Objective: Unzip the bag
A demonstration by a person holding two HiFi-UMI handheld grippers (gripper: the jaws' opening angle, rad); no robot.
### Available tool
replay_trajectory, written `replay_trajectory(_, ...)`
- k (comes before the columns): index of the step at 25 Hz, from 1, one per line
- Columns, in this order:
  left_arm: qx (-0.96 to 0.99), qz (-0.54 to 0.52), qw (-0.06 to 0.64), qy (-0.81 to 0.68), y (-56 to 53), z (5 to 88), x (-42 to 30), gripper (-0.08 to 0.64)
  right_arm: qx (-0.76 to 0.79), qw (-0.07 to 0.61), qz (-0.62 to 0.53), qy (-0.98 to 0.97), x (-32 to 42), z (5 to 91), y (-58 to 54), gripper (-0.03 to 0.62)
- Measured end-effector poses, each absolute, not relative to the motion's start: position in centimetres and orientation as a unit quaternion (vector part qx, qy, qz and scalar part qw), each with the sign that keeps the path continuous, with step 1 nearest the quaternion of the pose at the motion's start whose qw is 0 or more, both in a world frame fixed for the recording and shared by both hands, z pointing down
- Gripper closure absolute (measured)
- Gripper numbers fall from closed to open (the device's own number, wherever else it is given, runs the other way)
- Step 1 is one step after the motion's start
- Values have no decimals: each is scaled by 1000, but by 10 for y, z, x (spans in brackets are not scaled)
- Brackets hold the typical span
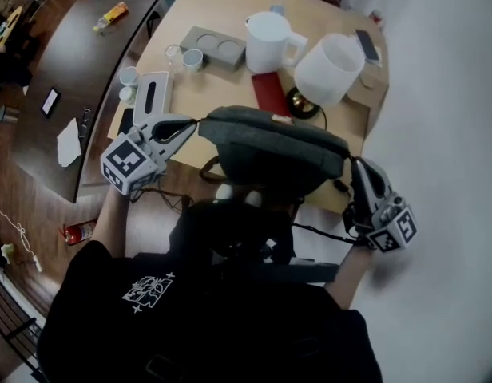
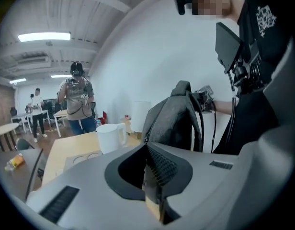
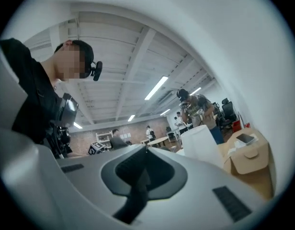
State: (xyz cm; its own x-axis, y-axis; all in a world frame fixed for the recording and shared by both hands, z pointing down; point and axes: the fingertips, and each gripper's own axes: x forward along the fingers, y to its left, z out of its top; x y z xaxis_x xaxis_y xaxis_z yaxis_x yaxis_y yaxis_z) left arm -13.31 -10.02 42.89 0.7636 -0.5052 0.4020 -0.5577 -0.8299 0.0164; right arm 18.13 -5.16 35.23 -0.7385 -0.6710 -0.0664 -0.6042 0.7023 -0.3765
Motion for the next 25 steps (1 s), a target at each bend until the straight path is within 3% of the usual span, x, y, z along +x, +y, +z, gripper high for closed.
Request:
replay_trajectory(11, 925, 178, 158, -296, -104, 518, -122, 555, -366, 70, -180, 911, 193, 371, -47, 574)
replay_trajectory(20, 919, 233, 167, -269, -87, 556, -109, 555, -435, -101, -95, 890, 206, 360, -44, 574)
replay_trajectory(25, 916, 216, 177, -289, -86, 567, -105, 555, -430, -59, -123, 893, 204, 360, -40, 574)
